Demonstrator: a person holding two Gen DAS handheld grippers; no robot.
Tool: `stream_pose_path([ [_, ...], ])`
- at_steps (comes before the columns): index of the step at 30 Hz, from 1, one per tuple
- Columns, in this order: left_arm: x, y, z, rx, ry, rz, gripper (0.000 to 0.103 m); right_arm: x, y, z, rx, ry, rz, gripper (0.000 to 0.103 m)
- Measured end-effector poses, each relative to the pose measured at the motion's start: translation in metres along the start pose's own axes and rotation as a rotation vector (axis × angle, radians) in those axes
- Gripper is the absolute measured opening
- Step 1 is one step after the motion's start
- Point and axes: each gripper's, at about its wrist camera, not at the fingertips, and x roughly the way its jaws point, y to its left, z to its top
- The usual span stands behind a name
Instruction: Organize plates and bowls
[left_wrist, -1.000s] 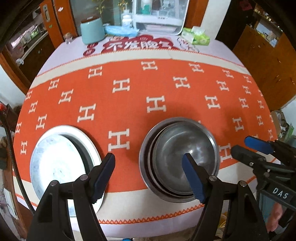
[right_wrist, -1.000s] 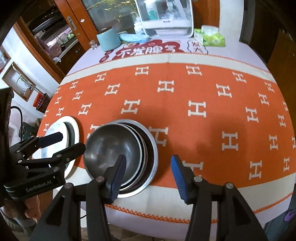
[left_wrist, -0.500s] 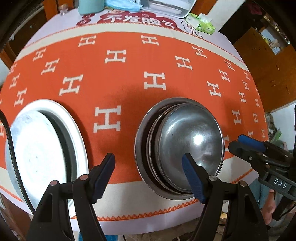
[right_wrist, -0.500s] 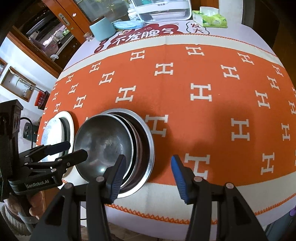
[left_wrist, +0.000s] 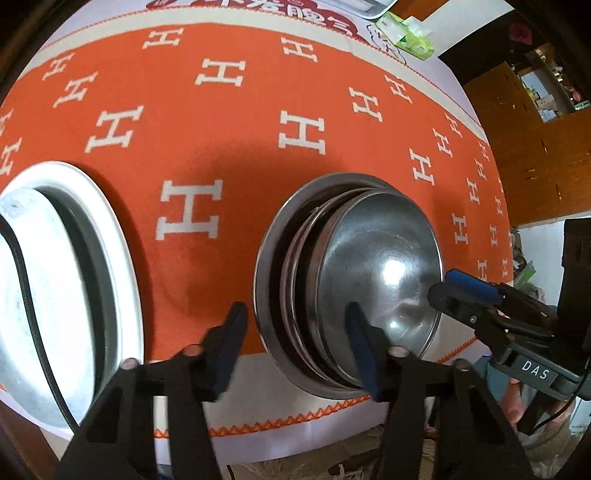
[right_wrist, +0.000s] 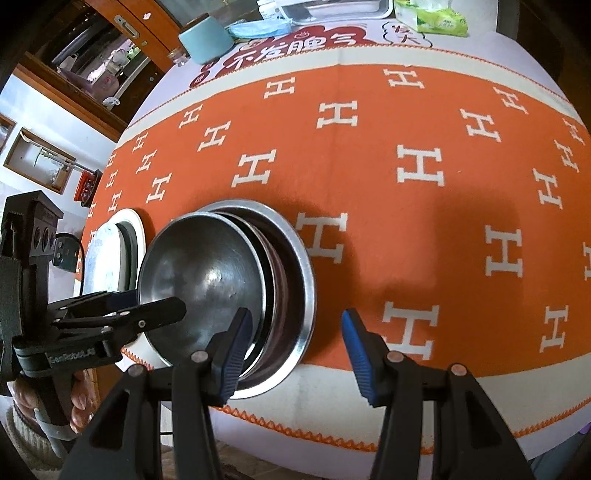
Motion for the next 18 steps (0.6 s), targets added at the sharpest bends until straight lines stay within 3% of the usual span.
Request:
stream_pose_path([
  [1, 0.0025, 0.0008, 0.0007, -0.006, 0.007, -0.007, 0.038, 0.0019, -0.0003, 0.0004, 0.0, 0.008, 0.008, 0.051],
  [9, 0.0072, 0.0068, 0.0027, -0.058, 0.021, -0.039, 0.035, 0.0083, -0.002, 0.0035, 0.017, 0.052, 0.068, 0.037],
  [18, 0.009, -0.0018, 0.0046, -0.032, 0.048, 0.028, 0.035, 0.0092, -0.0027, 0.0074, 0.029, 0.085, 0.068, 0.035],
])
